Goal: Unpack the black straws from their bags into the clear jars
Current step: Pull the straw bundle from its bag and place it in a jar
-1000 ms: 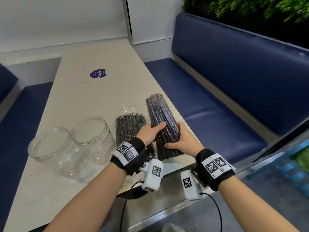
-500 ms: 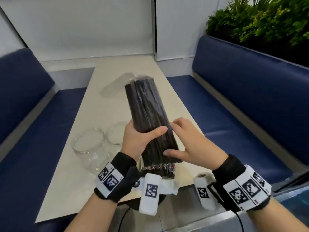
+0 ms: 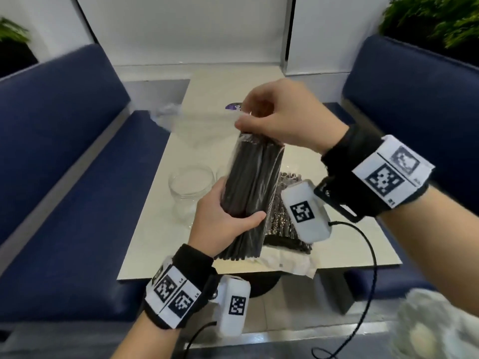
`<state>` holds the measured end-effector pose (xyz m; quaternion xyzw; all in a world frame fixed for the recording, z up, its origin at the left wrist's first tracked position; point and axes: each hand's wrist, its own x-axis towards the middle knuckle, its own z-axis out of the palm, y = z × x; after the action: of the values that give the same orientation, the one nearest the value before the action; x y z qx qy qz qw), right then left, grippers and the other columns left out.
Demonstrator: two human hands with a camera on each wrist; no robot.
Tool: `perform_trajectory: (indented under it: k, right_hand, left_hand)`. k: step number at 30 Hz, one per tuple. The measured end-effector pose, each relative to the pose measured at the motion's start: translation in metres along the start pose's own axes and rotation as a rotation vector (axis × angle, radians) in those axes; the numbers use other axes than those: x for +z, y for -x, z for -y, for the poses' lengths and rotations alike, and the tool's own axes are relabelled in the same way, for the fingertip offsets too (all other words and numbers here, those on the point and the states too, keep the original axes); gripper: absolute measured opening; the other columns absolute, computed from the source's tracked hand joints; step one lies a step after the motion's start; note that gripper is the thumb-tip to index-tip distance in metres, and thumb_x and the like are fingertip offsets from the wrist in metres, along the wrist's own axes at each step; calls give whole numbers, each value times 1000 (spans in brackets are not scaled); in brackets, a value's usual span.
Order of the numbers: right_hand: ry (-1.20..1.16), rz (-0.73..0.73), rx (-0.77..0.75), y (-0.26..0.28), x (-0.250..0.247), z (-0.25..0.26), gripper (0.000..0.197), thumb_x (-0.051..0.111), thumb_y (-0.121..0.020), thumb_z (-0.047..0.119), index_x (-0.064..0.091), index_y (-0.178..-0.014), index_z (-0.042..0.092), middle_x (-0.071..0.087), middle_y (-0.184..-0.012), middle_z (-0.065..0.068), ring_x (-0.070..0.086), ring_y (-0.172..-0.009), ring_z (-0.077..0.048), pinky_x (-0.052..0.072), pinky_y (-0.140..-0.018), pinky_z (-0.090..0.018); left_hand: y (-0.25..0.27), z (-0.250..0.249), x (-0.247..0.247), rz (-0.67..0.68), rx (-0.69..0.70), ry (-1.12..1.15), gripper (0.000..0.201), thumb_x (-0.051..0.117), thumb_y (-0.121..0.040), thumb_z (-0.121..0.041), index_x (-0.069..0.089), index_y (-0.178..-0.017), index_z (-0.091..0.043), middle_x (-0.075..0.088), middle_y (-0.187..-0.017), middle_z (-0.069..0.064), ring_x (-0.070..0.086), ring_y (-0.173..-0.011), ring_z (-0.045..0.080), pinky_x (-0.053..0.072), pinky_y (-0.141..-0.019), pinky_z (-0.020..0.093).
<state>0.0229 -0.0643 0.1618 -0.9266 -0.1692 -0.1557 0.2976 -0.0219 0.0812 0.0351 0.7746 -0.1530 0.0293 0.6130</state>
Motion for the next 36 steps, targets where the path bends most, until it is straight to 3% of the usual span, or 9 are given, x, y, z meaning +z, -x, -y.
perform_trajectory:
  k: [4, 7, 11, 15, 19, 25, 29, 33, 36]
  right_hand:
    - [-370, -55, 21, -14, 8, 7, 20, 58, -87, 10, 60, -68, 11, 59, -57, 2, 50, -45, -2, 39, -48, -14]
    - [-690, -151, 43, -24, 4, 9, 16, 51, -92, 8, 59, -79, 11, 62, -63, 1, 56, -44, -6, 41, -43, -18]
    - [-999, -227, 84, -26, 12, 9, 5, 50, -93, 12, 54, -91, 11, 58, -82, -5, 64, -59, -7, 53, -61, -24]
    - [-622, -86, 132, -12, 35, 5, 22, 74, -74, 28, 56, -80, 17, 54, -72, 4, 52, -60, -5, 43, -59, -18]
    - [-506, -99, 14, -10, 38, 10, 19, 70, -80, 20, 63, -65, 12, 56, -62, -2, 46, -55, -7, 38, -57, -19]
    - [-848, -189, 55, -24, 19, 9, 16, 54, -91, 11, 62, -78, 10, 64, -49, 7, 64, -52, -6, 47, -54, -25]
    - [-1171, -210, 164, -21, 23, 8, 2, 52, -92, 13, 52, -90, 14, 68, -81, -2, 69, -68, -16, 54, -61, -22]
    - [-660, -127, 152, -9, 44, 8, 23, 73, -75, 24, 51, -69, 21, 59, -78, -5, 58, -70, -12, 44, -64, -21]
    - [-647, -174, 89, -10, 42, 13, 29, 68, -80, 9, 52, -59, 19, 54, -59, 2, 52, -55, -2, 43, -60, -14]
  left_hand:
    - [4, 6, -12, -21, -44, 40, 50, 84, -63, -10, 53, -91, -37, 62, -90, -21, 59, -80, -18, 47, -66, 1]
    - [4, 9, -19, -29, -60, 75, 49, 83, -63, -8, 54, -91, -36, 64, -92, -18, 62, -82, -13, 50, -68, 5]
    - [1, 9, -25, -67, -70, 108, 46, 83, -64, -8, 56, -90, -34, 65, -90, -17, 63, -80, -11, 52, -67, 7]
    - [-1, 9, -30, -78, -63, 60, 47, 85, -62, -12, 55, -90, -35, 64, -90, -19, 61, -78, -16, 50, -66, 4]
    - [-2, 11, -31, -50, -89, 55, 48, 85, -63, -13, 52, -89, -38, 63, -90, -20, 59, -77, -19, 49, -65, 3]
    - [-7, 9, -34, -44, -63, 58, 48, 85, -62, -12, 55, -91, -35, 66, -90, -17, 64, -82, -9, 53, -69, 10]
    - [-10, 6, -38, -73, -53, 99, 48, 85, -62, -11, 54, -88, -36, 64, -87, -20, 62, -79, -12, 53, -68, 9]
    - [-10, 7, -38, -73, -60, 70, 48, 85, -62, -16, 53, -89, -38, 62, -91, -22, 61, -83, -10, 52, -72, 11]
    - [-7, 9, -37, -60, -82, 91, 49, 85, -62, -15, 52, -90, -39, 63, -93, -21, 61, -84, -11, 52, -75, 15]
